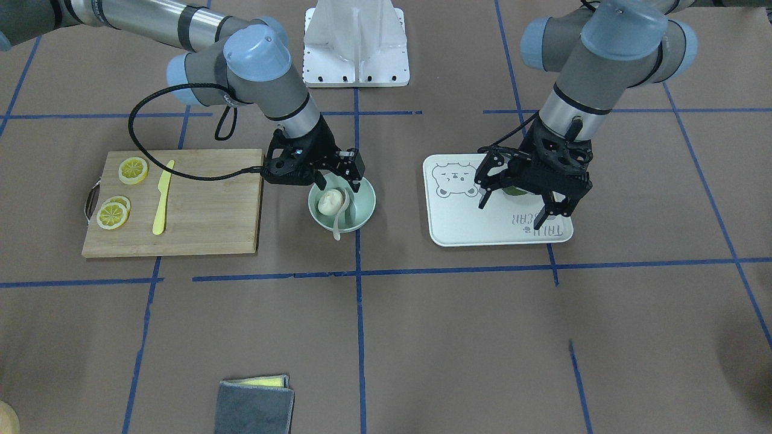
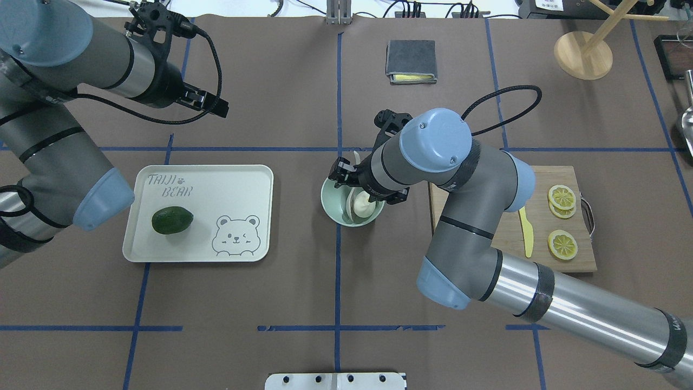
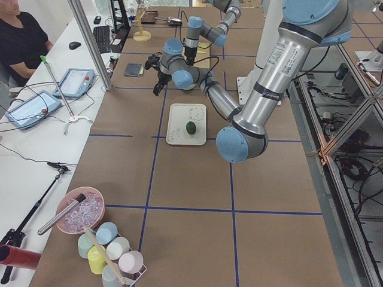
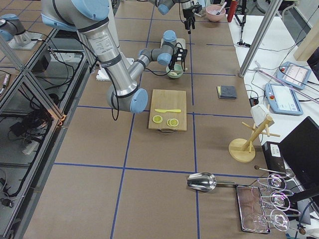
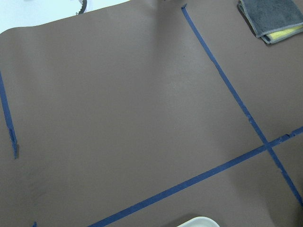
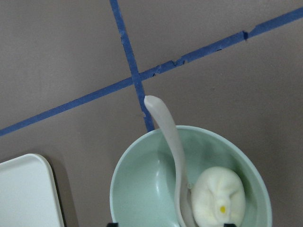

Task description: Put spoon and bun in bowl

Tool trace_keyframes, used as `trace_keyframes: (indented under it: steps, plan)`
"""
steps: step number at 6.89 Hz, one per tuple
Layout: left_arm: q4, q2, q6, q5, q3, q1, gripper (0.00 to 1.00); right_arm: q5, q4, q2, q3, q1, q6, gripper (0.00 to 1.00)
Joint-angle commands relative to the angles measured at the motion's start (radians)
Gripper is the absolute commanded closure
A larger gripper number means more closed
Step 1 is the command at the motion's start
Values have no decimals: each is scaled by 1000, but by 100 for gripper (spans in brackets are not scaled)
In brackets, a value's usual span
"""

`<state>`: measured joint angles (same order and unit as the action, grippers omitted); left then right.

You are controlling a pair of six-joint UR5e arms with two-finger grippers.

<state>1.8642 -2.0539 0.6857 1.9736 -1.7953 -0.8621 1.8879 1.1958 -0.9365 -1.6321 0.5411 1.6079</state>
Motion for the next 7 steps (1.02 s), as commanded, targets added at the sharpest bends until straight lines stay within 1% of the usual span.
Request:
trace_keyframes:
  steps: [1,2,3,4,5,6,7]
  plan:
    - [1,6,0,-2,-1,0,1,10,1,-8,-14,25,6,0]
    - [3,52,-17,-4,-16,-3,1,48,1,-101,-73,80,-9,0]
    - [9,108,-35,-2,-28,-5,1,165,1,-223,-133,176,-104,0]
    - [10,171,-151,1,-27,-24,1,247,-1,-357,-181,268,-252,0]
    - [9,196,-243,4,-21,-85,1,301,1,-460,-196,365,-422,0]
    - [9,249,-364,10,-21,-150,1,356,19,-538,-186,488,-626,0]
    - [9,285,-477,96,-12,-249,1,388,40,-598,-169,591,-819,0]
